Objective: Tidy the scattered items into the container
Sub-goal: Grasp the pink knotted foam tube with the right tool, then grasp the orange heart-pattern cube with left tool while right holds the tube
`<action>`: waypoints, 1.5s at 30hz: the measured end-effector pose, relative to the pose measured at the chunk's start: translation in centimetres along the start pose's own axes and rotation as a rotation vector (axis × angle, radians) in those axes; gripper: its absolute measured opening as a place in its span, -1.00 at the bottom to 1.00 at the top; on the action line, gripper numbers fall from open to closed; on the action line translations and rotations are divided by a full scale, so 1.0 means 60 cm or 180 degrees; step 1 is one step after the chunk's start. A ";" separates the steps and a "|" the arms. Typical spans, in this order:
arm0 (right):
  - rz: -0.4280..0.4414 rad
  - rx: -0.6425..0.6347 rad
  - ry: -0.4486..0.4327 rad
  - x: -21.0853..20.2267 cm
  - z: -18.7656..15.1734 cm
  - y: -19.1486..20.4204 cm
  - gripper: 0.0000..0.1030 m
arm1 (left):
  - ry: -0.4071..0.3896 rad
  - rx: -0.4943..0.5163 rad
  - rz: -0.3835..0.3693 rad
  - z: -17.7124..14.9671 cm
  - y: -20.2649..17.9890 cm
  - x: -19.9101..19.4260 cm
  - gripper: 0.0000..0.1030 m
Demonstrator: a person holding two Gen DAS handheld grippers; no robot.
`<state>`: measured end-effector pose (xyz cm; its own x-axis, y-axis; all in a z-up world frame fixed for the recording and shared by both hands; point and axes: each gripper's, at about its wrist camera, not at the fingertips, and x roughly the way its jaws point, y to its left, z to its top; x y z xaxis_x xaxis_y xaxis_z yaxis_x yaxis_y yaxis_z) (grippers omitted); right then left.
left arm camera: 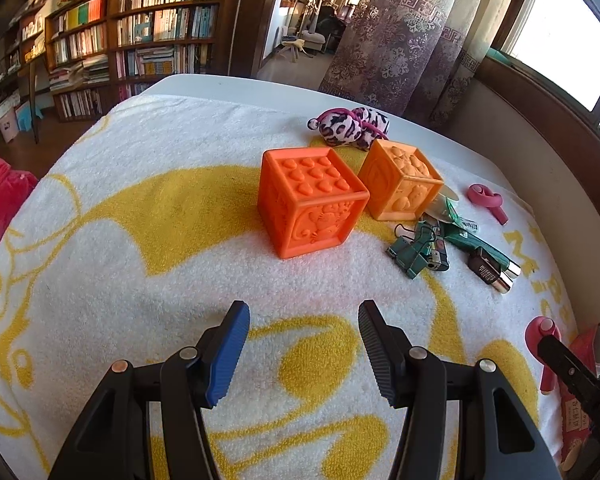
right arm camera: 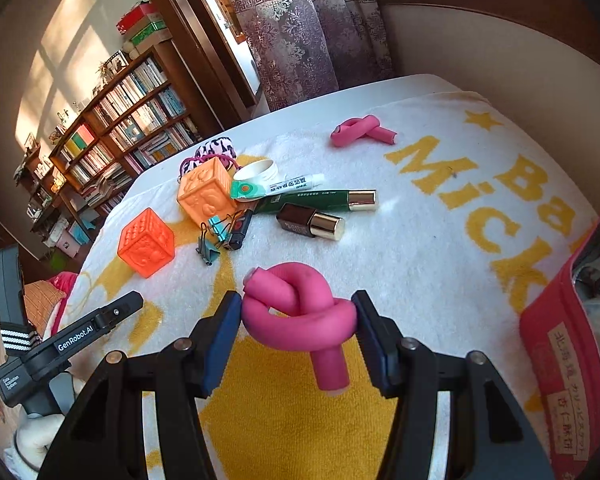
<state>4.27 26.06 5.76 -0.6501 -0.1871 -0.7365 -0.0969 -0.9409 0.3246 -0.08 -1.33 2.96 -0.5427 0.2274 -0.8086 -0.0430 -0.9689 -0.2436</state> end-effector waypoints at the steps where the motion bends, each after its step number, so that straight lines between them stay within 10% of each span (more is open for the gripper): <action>1: 0.0018 0.0005 0.0004 0.002 -0.002 -0.002 0.17 | 0.0001 0.0001 -0.0013 0.006 -0.005 0.001 0.13; 19: 0.0287 -0.0079 -0.0008 -0.005 -0.019 0.003 0.18 | -0.0154 -0.0028 0.0572 0.109 -0.038 0.083 0.38; 31: 0.0321 -0.0142 0.0046 0.003 -0.026 0.015 0.18 | -0.0116 -0.0048 0.0578 0.103 -0.024 0.121 0.19; 45: 0.0250 -0.0165 -0.0052 0.004 -0.022 0.011 0.18 | -0.0276 0.0050 0.0212 0.049 -0.037 0.019 0.04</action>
<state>5.06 25.03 4.99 -0.6663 -0.2567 -0.7001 -0.0062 -0.9369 0.3495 -3.10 0.79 4.15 -0.6154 0.1538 -0.7731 -0.0173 -0.9832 -0.1819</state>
